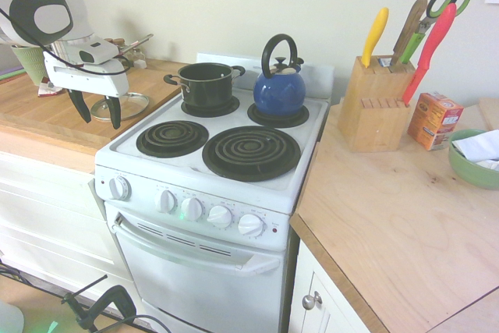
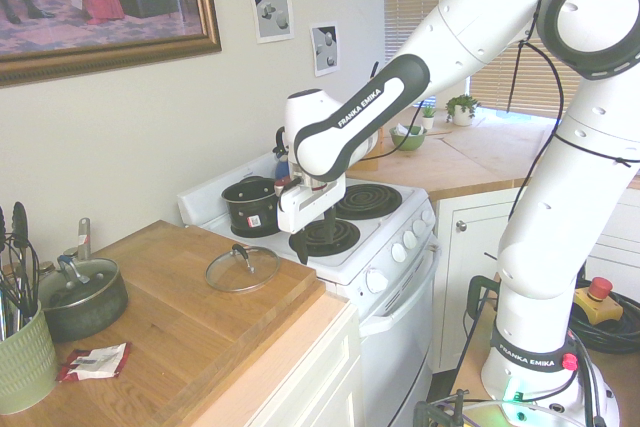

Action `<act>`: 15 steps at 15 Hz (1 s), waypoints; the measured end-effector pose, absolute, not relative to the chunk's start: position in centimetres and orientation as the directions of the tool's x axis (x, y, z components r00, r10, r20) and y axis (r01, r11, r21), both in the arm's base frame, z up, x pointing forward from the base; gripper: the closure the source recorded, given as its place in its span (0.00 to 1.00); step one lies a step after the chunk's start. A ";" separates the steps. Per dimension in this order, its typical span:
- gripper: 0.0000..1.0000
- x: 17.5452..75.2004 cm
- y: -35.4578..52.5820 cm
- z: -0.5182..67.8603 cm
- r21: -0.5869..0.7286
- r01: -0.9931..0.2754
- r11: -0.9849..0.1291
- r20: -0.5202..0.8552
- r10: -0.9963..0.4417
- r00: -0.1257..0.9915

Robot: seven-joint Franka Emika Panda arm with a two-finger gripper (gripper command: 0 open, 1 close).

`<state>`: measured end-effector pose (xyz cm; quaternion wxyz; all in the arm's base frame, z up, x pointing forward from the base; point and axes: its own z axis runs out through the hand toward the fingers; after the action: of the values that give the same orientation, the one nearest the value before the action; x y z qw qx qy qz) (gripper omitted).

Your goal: Cover the lid of the pot

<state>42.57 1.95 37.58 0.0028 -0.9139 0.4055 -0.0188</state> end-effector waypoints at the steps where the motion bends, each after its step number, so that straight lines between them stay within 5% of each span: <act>1: 0.00 42.6 1.9 37.5 -0.020 -0.741 -0.671 0.031 -0.741 0.670; 15: 0.00 55.8 8.0 40.2 -0.104 -0.834 -0.541 0.074 -0.841 0.536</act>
<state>55.83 7.98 40.22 0.0277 -0.8760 0.4780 -0.0576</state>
